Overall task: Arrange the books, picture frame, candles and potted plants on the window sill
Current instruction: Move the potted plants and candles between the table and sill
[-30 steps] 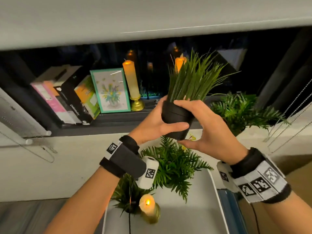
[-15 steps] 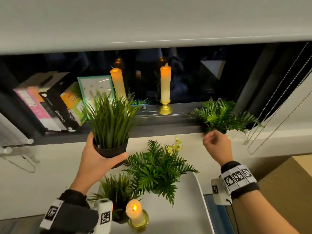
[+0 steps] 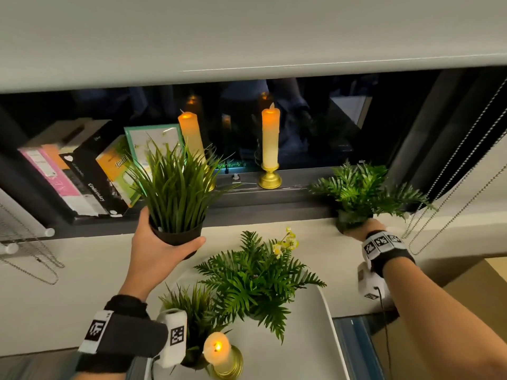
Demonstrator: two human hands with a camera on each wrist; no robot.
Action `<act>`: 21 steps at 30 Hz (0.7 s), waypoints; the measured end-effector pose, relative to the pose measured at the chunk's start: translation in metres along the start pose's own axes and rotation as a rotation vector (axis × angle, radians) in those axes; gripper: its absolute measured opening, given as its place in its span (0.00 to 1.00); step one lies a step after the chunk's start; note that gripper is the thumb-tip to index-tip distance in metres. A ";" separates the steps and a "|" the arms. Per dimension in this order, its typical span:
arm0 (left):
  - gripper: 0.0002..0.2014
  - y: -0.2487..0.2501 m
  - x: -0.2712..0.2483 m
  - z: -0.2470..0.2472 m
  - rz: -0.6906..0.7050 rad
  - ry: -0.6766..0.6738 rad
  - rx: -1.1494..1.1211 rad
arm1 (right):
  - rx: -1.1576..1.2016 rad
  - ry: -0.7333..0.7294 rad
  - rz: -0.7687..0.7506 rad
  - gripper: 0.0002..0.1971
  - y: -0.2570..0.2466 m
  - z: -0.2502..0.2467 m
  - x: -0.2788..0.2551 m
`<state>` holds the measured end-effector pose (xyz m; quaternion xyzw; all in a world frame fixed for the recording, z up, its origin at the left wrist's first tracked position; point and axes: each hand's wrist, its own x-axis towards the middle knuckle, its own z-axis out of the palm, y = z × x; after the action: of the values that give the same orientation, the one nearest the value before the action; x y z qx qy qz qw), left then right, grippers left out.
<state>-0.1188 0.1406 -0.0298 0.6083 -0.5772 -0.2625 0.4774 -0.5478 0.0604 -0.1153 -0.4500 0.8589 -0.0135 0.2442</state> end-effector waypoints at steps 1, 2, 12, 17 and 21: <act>0.42 -0.001 0.001 0.001 -0.001 -0.002 0.005 | 0.003 0.059 -0.016 0.31 0.001 -0.001 0.002; 0.42 -0.002 0.002 0.003 -0.005 -0.002 0.011 | 0.008 0.104 -0.040 0.29 -0.001 -0.002 0.003; 0.41 -0.007 0.017 0.006 -0.044 -0.013 0.070 | 0.661 0.445 -0.048 0.17 -0.032 0.012 -0.001; 0.42 -0.011 0.023 0.008 -0.051 -0.026 0.072 | 0.800 0.619 -0.325 0.18 -0.067 -0.026 -0.024; 0.38 -0.011 0.024 0.013 -0.055 -0.047 0.041 | 0.846 0.525 -0.333 0.24 -0.100 -0.054 -0.020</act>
<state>-0.1209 0.1131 -0.0394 0.6274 -0.5766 -0.2778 0.4436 -0.4846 0.0059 -0.0354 -0.4238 0.7275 -0.5102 0.1759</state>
